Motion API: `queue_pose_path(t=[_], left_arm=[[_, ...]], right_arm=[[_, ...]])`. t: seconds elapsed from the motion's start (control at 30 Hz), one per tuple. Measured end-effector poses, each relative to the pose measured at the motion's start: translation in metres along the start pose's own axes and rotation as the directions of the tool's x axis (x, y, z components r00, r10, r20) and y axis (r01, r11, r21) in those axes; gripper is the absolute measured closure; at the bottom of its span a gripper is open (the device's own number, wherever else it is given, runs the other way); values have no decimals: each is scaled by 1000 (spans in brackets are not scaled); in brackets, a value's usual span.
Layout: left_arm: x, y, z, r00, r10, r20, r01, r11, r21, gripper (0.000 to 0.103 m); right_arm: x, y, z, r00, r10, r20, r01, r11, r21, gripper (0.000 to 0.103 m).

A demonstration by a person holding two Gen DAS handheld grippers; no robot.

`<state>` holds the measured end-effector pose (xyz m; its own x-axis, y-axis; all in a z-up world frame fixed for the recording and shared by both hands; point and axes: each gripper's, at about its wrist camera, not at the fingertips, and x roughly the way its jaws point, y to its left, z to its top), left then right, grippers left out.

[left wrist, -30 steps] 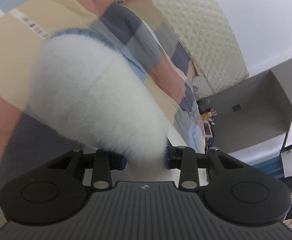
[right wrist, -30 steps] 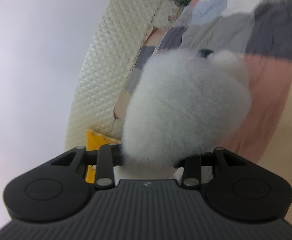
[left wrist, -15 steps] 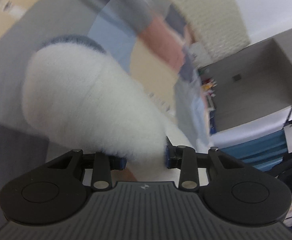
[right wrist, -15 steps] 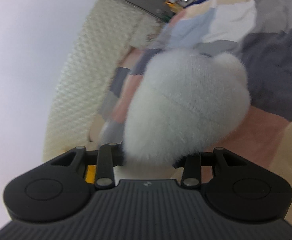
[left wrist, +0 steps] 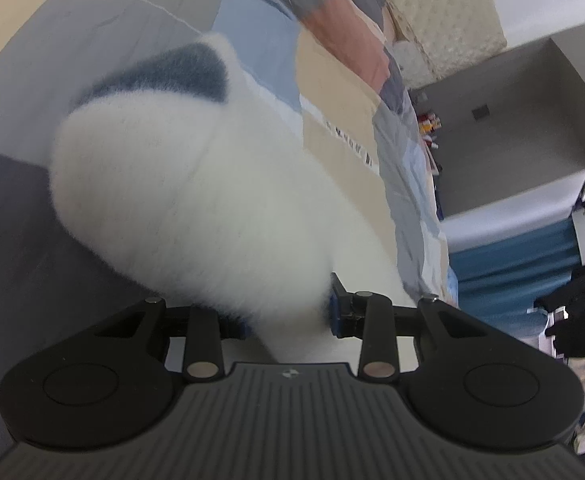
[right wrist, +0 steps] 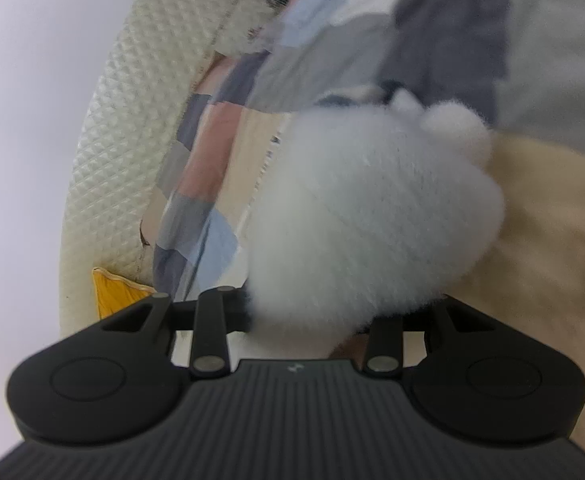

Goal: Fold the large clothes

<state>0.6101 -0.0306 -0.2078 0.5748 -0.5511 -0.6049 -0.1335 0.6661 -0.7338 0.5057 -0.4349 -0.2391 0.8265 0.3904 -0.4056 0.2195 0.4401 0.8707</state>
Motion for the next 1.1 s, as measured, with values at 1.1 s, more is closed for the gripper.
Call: queue_pose_path(t=[1.1], left_arm=[[-182,-112,-81,969,184,165,-239,869,434,54]], right_arm=[[-111,94,-56,982,-188,26,187,933,-307,56]])
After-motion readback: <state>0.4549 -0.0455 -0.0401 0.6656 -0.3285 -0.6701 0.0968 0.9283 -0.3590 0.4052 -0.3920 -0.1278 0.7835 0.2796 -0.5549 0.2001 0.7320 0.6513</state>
